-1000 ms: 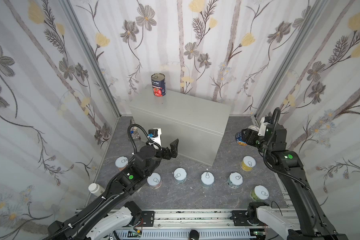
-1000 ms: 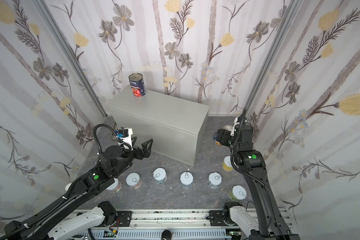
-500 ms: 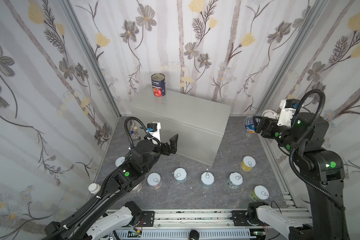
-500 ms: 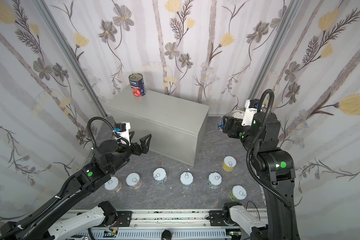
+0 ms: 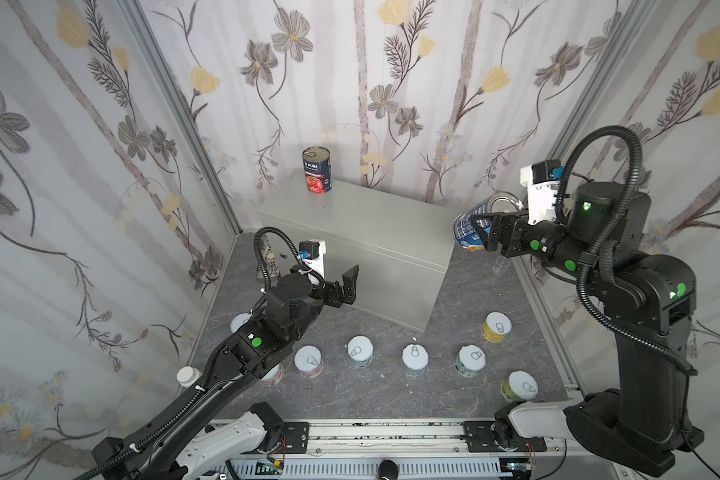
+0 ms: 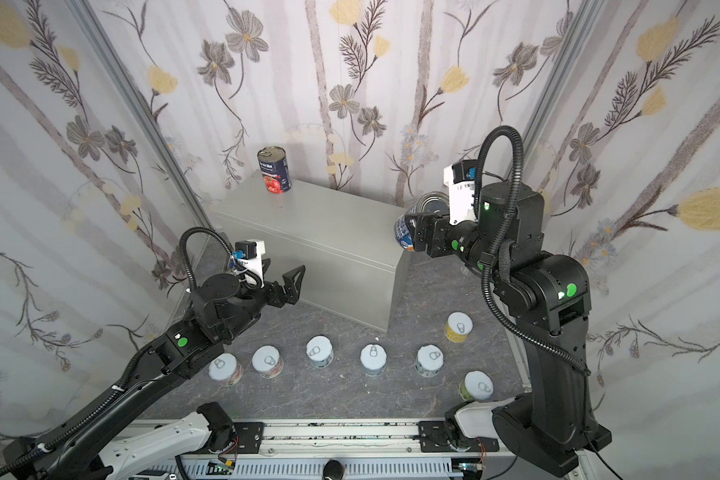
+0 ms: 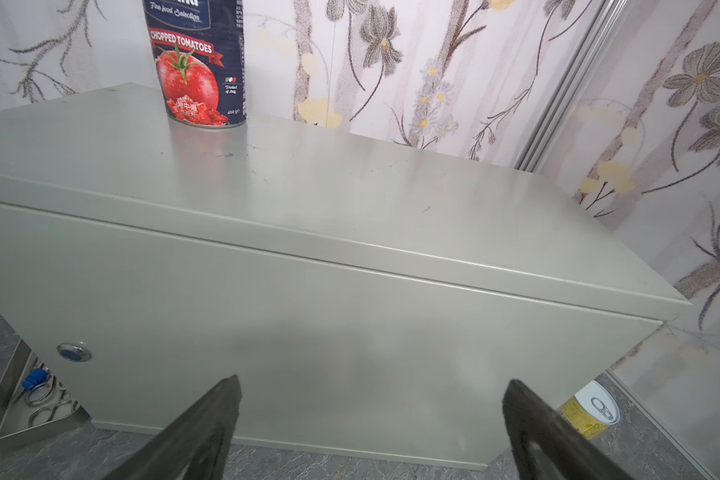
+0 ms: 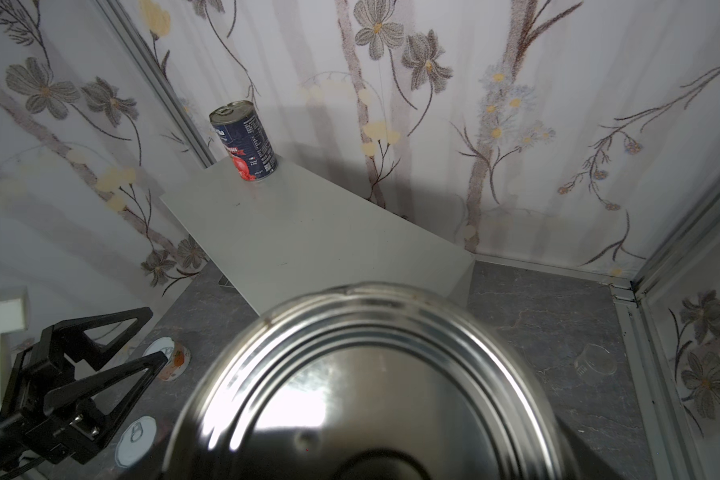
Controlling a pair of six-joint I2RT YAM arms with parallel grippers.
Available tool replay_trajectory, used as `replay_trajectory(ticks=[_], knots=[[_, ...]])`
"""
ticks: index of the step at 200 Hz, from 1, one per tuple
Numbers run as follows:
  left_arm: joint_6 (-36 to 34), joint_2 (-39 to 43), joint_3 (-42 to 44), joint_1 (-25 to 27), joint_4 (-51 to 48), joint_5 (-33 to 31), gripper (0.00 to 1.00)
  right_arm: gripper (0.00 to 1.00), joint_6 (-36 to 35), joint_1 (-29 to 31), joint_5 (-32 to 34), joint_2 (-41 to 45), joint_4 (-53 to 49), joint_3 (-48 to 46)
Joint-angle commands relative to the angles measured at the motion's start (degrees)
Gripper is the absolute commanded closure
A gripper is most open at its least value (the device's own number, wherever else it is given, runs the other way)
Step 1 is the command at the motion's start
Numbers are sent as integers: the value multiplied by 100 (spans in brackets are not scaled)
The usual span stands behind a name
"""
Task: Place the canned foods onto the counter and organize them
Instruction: 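Carry the Progresso can with right gripper up onto the cabinet top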
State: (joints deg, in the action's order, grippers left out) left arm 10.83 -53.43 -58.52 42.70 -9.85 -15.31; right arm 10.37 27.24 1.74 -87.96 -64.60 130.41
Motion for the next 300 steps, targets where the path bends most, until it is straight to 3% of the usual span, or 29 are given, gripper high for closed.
replay_trajectory(ticks=[1,87,193,283,300], knots=[[-53,-27,-109,2,53,25,0,62,-173,202,173,-257,620,280],[-101,8,49,2,71,84,0,65,-463,769,145,-1465,547,907],[-142,-194,80,4,107,284,0,67,-759,732,110,-1876,354,906],[-186,-185,78,4,106,309,0,46,-770,528,-200,-2328,370,1006],[-210,-219,42,2,112,309,0,38,-780,518,-217,-2365,377,1030]])
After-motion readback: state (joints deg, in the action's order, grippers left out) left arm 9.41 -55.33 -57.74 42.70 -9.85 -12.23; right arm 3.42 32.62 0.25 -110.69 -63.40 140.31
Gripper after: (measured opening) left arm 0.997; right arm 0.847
